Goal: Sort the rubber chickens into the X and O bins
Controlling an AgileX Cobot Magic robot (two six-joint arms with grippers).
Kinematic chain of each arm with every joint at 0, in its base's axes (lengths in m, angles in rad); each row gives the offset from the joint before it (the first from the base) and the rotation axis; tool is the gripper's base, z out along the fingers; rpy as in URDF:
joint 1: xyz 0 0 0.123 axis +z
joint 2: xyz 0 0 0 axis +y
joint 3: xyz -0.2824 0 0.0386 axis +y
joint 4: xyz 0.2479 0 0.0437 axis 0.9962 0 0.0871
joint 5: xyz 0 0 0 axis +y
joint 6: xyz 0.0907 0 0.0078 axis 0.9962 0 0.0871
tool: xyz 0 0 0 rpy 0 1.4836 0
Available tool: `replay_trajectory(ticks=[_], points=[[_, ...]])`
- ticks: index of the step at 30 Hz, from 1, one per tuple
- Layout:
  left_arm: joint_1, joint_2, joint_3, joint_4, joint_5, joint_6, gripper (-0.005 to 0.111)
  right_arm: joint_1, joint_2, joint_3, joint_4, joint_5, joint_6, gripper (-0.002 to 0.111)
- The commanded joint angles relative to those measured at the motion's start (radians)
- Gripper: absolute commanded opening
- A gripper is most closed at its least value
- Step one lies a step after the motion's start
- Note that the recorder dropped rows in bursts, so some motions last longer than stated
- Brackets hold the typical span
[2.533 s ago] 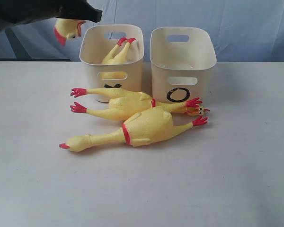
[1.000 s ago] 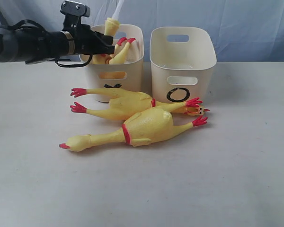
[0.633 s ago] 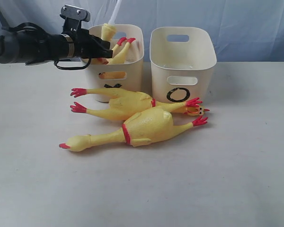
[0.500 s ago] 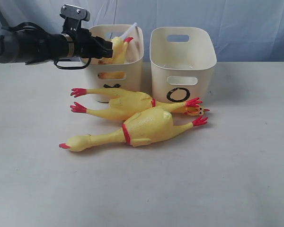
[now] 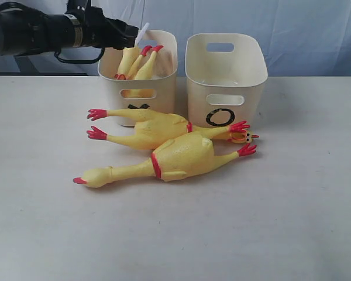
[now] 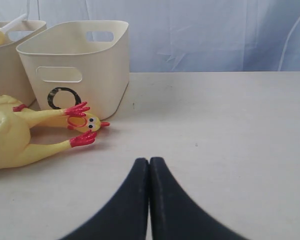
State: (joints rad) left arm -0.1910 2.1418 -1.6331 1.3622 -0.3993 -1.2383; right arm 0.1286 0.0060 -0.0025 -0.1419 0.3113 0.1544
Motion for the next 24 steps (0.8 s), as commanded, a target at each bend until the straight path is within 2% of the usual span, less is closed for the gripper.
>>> replay_trajectory(ticks=[1, 2, 4, 7, 8, 16, 24], points=[[0.001, -0.066, -0.006, 0.31, 0.0, -0.278, 0.056, 0.003, -0.006, 0.002, 0.001, -0.006, -0.001, 0.0], [0.001, -0.077, -0.006, 0.382, -0.009, -0.337, 0.052, 0.003, -0.006, 0.002, 0.001, -0.006, -0.001, 0.0], [0.002, -0.102, 0.003, 0.382, -0.027, -0.388, 0.036, 0.003, -0.006, 0.002, 0.001, -0.006, -0.001, 0.0], [0.012, -0.145, 0.032, 0.382, -0.104, -0.404, 0.006, 0.003, -0.006, 0.002, 0.001, -0.006, -0.001, 0.0], [0.02, -0.159, 0.045, 0.382, -0.127, -0.404, 0.0, 0.003, -0.006, 0.002, 0.001, -0.006, -0.001, 0.0], [0.049, -0.286, 0.211, 0.382, -0.153, -0.451, 0.0, 0.003, -0.006, 0.002, 0.001, -0.006, -0.001, 0.0], [0.051, -0.549, 0.435, 0.382, -0.153, -0.4, 0.0, 0.003, -0.006, 0.002, 0.001, -0.006, -0.001, 0.0]])
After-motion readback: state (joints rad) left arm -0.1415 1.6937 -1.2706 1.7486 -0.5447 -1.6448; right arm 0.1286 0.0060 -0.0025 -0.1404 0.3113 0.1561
